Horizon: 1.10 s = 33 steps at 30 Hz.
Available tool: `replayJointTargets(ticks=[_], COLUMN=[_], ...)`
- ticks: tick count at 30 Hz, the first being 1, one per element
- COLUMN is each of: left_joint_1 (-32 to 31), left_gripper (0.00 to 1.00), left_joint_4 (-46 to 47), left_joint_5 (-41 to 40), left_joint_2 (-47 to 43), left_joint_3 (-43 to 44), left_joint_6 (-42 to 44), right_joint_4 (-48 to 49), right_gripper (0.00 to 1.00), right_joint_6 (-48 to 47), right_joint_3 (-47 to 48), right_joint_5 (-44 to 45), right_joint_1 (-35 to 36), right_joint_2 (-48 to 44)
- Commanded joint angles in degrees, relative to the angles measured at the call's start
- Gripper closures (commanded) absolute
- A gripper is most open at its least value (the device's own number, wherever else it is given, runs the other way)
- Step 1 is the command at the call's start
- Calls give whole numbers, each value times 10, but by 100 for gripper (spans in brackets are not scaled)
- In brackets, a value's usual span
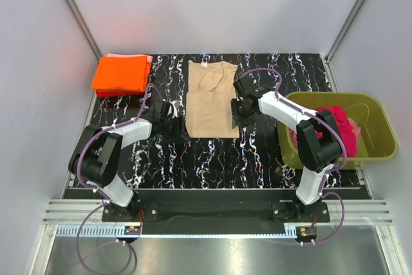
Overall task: Fold and stack the t-shirts
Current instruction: Fold the tshirt
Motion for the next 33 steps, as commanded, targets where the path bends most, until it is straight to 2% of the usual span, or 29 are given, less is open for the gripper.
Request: replayJointTargets(ticks=[1, 8, 11, 15, 16, 19, 20, 21, 27, 33], left_joint_1=[1, 2, 1, 1, 0, -3, -5, -6, -19, -33], left_gripper=[53, 56, 63, 87, 100, 100, 100, 100, 100, 100], left_joint_4=[45, 44, 42, 33, 30, 26, 25, 23, -6, -11], left_joint_5=[-5, -17, -18, -31, -34, -46, -47, -48, -63, -47], left_joint_2=[10, 34, 36, 39, 40, 35, 32, 23, -55, -140], left_joint_3=[14, 29, 30, 28, 28, 23, 22, 20, -9, -94], left_joint_6=[-3, -5, -4, -2, 0, 1, 2, 2, 0, -12], right_joint_4=[24, 38, 48, 62, 63, 64, 67, 69, 81, 102], right_gripper=[55, 55, 55, 60, 62, 83, 97, 100, 100, 100], right_joint_6=[2, 7, 9, 7, 6, 1, 0, -3, 13, 61], right_joint_3=[-9, -26, -41, -60, -66, -79, -81, -88, -137, -245], right_joint_5=[21, 9, 7, 3, 6, 24, 24, 21, 18, 30], right_joint_1=[2, 2, 2, 2, 2, 2, 2, 2, 23, 72], right_joint_2=[22, 39, 39, 46, 46, 36, 31, 22, -45, -116])
